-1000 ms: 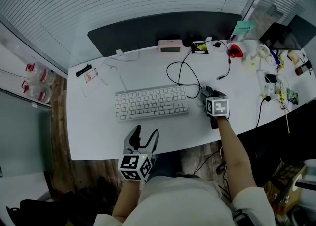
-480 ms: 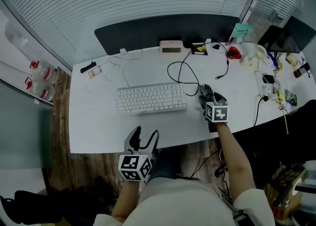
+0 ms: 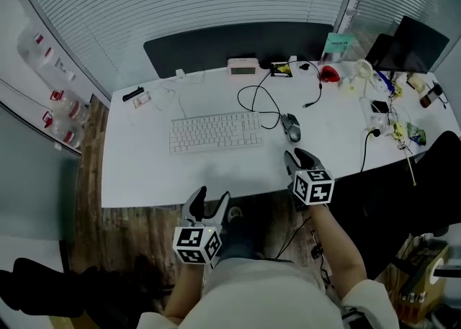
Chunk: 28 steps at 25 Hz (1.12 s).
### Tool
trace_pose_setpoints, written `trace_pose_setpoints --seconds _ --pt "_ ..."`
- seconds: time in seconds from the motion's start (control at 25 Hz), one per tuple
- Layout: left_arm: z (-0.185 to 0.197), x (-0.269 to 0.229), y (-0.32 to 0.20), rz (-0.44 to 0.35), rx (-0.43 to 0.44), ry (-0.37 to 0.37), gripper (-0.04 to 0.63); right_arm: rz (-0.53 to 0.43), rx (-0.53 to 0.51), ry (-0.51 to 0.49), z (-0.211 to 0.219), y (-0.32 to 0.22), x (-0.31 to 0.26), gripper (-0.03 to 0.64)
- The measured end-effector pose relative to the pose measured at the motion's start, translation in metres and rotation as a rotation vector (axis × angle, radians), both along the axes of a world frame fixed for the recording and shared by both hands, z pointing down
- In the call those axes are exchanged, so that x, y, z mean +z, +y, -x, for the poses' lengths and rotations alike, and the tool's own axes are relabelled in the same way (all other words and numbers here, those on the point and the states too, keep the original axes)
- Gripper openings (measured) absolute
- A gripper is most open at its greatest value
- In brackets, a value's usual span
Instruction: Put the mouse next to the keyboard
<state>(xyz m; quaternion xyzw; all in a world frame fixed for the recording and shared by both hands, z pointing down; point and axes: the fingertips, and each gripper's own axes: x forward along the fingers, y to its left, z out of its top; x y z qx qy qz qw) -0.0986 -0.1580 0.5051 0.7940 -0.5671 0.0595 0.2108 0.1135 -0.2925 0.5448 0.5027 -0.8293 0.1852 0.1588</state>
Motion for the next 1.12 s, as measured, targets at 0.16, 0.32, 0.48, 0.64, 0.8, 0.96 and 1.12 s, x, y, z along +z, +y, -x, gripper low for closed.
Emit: trace_pose_setpoints --seconds 0.16,0.32,0.48,0.64,0.8,0.96,1.12 --pt "-0.010 -0.004 0.031 -0.011 -0.016 -0.031 0.246 -0.057 -0.013 -0.051 0.000 0.046 -0.025 0.081" --pt "-0.017 -0.006 0.064 -0.026 -0.034 -0.050 0.211 -0.119 -0.032 -0.085 -0.001 0.092 -0.048 0.051" --pt "-0.024 -0.010 0.091 -0.040 -0.052 -0.058 0.151 -0.155 -0.069 -0.093 -0.002 0.134 -0.069 0.029" --pt "-0.032 -0.016 0.118 -0.053 -0.066 -0.058 0.095 -0.198 -0.116 -0.070 0.000 0.177 -0.083 0.014" --pt "-0.040 -0.024 0.143 -0.072 -0.080 -0.057 0.055 -0.242 -0.162 -0.060 0.001 0.212 -0.096 0.003" --pt "-0.046 -0.031 0.164 -0.088 -0.094 -0.056 0.027 -0.266 -0.190 -0.067 0.001 0.240 -0.103 0.003" --pt "-0.052 -0.034 0.182 -0.091 -0.085 -0.054 0.011 -0.254 -0.195 -0.082 0.001 0.262 -0.100 0.003"
